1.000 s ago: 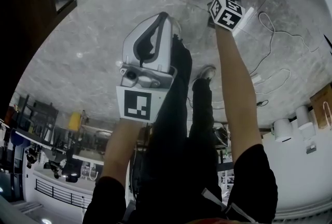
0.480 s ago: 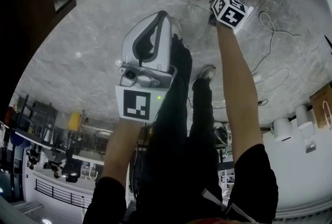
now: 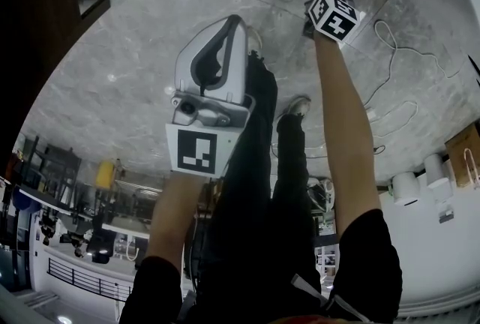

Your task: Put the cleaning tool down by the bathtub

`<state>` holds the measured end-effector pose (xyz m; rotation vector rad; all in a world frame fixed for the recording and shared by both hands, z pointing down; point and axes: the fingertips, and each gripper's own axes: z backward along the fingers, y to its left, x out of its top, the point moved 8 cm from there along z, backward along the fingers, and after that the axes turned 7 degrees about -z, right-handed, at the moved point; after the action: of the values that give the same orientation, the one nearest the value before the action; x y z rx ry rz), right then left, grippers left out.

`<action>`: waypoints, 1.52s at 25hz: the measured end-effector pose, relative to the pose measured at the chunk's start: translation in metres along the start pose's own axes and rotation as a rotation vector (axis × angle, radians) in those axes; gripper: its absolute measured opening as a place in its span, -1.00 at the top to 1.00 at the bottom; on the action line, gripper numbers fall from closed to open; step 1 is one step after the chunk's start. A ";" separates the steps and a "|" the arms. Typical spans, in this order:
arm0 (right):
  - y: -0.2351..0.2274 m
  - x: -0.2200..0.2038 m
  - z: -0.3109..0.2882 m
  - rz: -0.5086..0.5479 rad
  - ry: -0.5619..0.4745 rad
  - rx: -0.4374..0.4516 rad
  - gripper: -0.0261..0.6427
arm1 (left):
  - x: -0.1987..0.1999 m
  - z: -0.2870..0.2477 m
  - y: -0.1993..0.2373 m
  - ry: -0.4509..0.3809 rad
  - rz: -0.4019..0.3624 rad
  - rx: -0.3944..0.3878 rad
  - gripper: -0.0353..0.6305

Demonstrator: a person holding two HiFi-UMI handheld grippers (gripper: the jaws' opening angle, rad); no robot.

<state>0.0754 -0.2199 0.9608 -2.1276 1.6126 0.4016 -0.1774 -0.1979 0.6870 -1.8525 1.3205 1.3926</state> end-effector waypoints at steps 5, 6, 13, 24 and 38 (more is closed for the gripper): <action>0.001 -0.002 -0.002 -0.002 -0.001 -0.005 0.69 | -0.002 -0.002 0.004 0.002 0.003 0.000 0.87; 0.001 -0.002 -0.001 -0.005 -0.003 -0.005 0.68 | -0.001 -0.002 0.004 0.002 0.006 0.001 0.87; 0.001 -0.002 0.002 -0.015 -0.002 -0.013 0.67 | 0.004 -0.005 0.003 0.004 -0.001 -0.004 0.87; 0.000 -0.007 0.013 -0.010 0.007 -0.018 0.55 | 0.008 -0.001 0.003 -0.005 0.008 0.000 0.87; 0.001 0.000 0.085 -0.029 -0.006 -0.018 0.56 | 0.054 0.033 -0.023 -0.066 0.002 0.014 0.87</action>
<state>0.0768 -0.1770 0.8873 -2.1586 1.5790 0.4145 -0.1711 -0.1840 0.6211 -1.7806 1.2965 1.4293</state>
